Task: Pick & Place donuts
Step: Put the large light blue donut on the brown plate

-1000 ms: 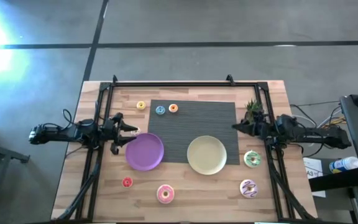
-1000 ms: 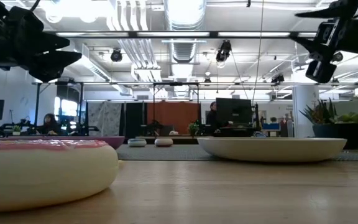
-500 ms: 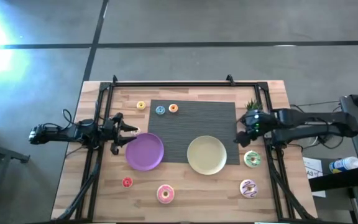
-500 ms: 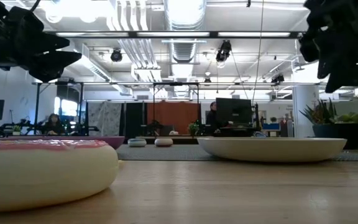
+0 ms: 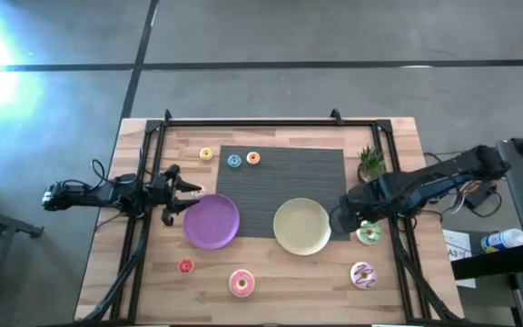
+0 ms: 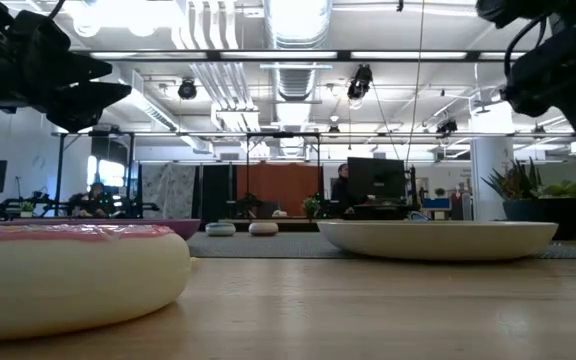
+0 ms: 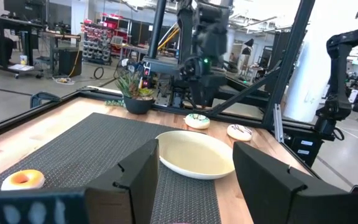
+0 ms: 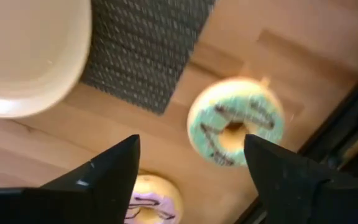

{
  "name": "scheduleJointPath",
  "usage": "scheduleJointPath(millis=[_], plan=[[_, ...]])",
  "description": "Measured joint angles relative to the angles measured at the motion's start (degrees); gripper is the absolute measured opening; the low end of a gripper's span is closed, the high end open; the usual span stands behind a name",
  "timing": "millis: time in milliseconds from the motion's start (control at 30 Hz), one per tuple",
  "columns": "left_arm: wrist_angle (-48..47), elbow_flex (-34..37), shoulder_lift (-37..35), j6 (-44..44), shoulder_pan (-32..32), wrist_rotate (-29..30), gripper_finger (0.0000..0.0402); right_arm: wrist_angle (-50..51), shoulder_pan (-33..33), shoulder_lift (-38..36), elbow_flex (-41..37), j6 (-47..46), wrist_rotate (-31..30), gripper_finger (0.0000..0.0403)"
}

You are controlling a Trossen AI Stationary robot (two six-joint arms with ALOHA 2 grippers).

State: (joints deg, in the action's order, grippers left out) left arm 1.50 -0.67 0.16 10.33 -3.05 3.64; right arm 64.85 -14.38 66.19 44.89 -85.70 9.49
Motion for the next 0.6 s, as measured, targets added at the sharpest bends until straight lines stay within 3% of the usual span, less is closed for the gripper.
scheduleJointPath(millis=[333,600], plan=[[0.0,0.0,0.0,0.0,0.0,0.0,0.0180,-2.3,-9.7,10.5,1.8,-13.1,1.6,0.0281],[0.0,0.0,0.0,0.0,0.0,0.0,0.0180,-2.8,-10.1,18.8,1.7,-10.5,0.9,0.0257]])
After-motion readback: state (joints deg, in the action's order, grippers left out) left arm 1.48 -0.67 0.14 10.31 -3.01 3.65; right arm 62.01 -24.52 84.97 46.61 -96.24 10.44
